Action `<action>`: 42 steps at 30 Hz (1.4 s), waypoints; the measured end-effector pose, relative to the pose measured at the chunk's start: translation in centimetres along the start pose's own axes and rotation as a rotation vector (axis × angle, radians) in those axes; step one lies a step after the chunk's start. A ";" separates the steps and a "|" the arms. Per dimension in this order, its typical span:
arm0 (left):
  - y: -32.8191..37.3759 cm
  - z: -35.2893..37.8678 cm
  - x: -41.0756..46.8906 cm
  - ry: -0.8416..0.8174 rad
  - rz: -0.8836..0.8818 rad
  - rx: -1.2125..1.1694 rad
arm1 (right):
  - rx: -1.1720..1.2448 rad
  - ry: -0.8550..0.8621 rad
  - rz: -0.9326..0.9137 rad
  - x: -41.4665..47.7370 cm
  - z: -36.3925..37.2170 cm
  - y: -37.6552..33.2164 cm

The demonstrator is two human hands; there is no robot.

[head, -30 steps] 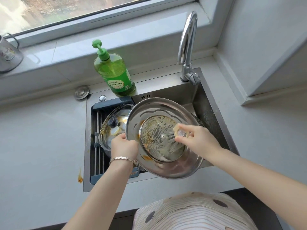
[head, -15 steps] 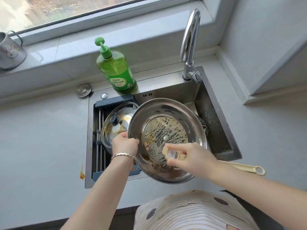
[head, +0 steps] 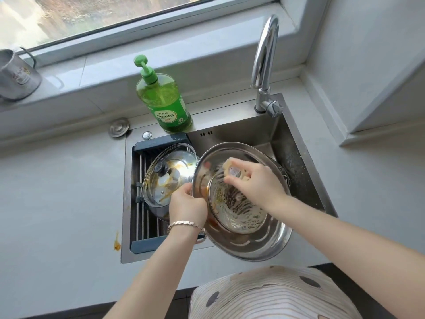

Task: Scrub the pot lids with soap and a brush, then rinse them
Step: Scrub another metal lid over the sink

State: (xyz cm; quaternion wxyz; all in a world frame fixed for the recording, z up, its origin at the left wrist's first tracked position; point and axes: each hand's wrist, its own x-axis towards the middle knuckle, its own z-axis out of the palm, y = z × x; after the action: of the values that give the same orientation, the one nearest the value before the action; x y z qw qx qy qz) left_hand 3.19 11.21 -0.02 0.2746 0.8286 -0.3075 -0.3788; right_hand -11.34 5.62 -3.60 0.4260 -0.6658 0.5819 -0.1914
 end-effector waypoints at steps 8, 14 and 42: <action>0.1 -1.7 0.5 -0.010 -0.056 -0.032 | -0.125 0.321 0.056 1.2 -1.0 2.5; 0.1 -1.6 0.3 -0.040 -0.002 -0.010 | -0.487 0.215 -0.088 1.3 -1.4 2.4; 0.2 -1.2 -0.3 -0.007 0.091 0.069 | 0.220 0.197 0.140 2.2 -1.1 3.4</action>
State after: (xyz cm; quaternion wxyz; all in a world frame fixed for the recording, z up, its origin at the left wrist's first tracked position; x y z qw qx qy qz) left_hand 3.95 11.61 0.97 0.2617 0.8215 -0.3584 -0.3579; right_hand -13.69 3.29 -6.14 0.4495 -0.5511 0.6413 -0.2881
